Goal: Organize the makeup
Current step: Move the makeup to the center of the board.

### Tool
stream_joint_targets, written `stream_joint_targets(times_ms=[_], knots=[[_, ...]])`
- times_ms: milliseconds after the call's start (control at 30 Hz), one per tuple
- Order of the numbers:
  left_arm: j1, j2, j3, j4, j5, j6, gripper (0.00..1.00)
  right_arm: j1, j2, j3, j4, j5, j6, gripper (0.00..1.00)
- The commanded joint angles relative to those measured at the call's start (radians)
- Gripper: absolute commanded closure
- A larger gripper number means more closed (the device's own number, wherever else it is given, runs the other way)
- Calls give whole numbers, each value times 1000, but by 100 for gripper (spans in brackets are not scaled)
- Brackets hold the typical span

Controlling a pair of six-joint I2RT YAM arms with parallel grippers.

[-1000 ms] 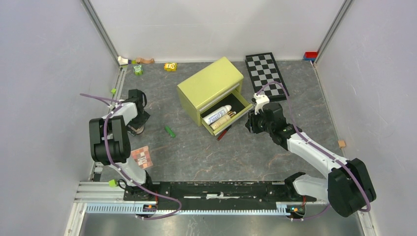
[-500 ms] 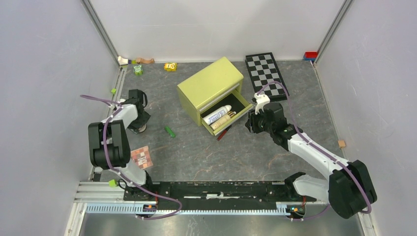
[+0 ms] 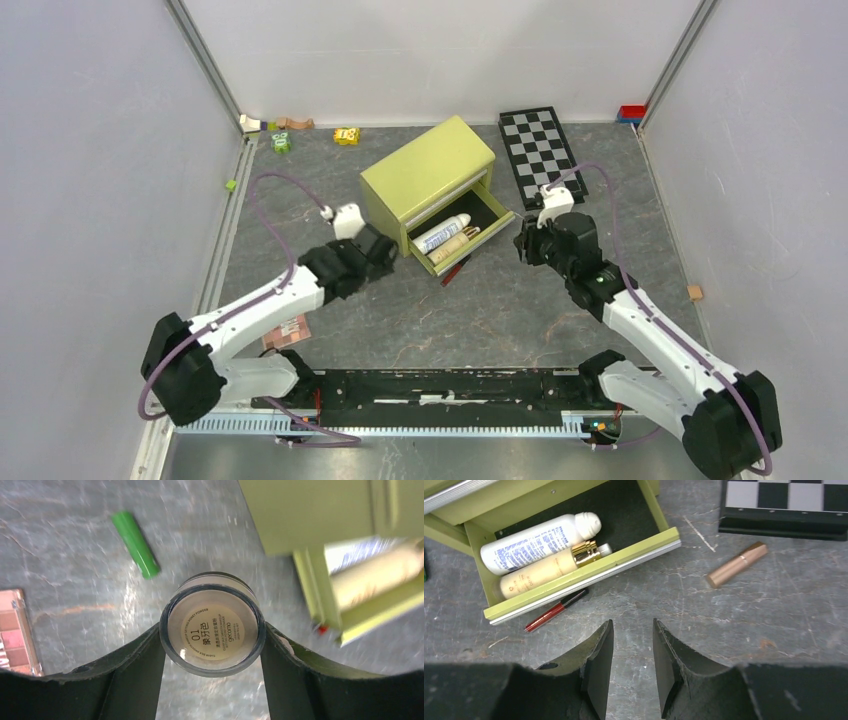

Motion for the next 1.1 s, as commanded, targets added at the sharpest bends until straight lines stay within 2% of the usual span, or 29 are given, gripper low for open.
stream_joint_targets(times_ms=[0,167,267,333,500,600,700,800,933,1067], knots=[[-198,10,-40,-45,-109,-93,77,-6,-81,-34,-22,106,25,59],[-432,140,-16,134,-55,61,76,-7,-147,-72,-40,144,34,58],[-497,227,-2,254,23,170,75,-8,-162,-87,-66,162,44,57],[-514,291,15,328,100,232,73,-8,-175,-99,-81,179,52,56],[-533,435,96,386,191,349,67,-10,-201,-124,-100,201,70,50],[-533,474,129,391,217,385,55,-9,-200,-122,-120,212,75,45],[-532,468,133,394,224,409,39,-11,-197,-118,-140,223,82,36],[-532,444,134,385,211,432,30,-11,-199,-122,-140,230,91,28],[-530,400,133,373,194,458,23,-11,-195,-123,-129,220,97,23],[-522,395,131,372,206,475,21,-11,-183,-126,-120,207,100,20]])
